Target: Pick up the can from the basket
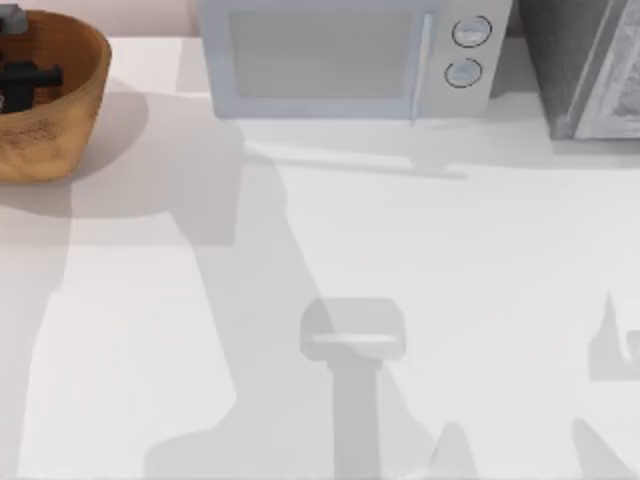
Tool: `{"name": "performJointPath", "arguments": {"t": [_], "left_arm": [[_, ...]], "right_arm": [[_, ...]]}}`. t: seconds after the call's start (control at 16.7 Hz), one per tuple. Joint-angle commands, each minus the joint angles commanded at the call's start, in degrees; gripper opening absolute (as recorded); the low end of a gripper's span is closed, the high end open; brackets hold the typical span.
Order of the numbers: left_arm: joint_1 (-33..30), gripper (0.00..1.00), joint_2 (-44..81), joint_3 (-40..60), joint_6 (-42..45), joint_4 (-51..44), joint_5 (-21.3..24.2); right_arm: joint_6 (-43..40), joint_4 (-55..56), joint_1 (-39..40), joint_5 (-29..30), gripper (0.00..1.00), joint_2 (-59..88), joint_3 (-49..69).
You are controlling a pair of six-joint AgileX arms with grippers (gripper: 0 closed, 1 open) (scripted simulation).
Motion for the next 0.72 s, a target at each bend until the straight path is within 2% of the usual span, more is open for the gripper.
{"name": "performJointPath", "arguments": {"t": [0.42, 0.72], "left_arm": [[0.8, 0.00, -3.1, -1.3, -0.8, 0.1, -1.0], [0.8, 0.00, -14.3, -13.1, -1.9, 4.7, -2.1]], "right_arm": [[0.0, 0.0, 0.0, 0.0, 1.00, 0.0, 0.0], [0.0, 0.0, 0.0, 0.0, 1.00, 0.0, 0.0]]}}
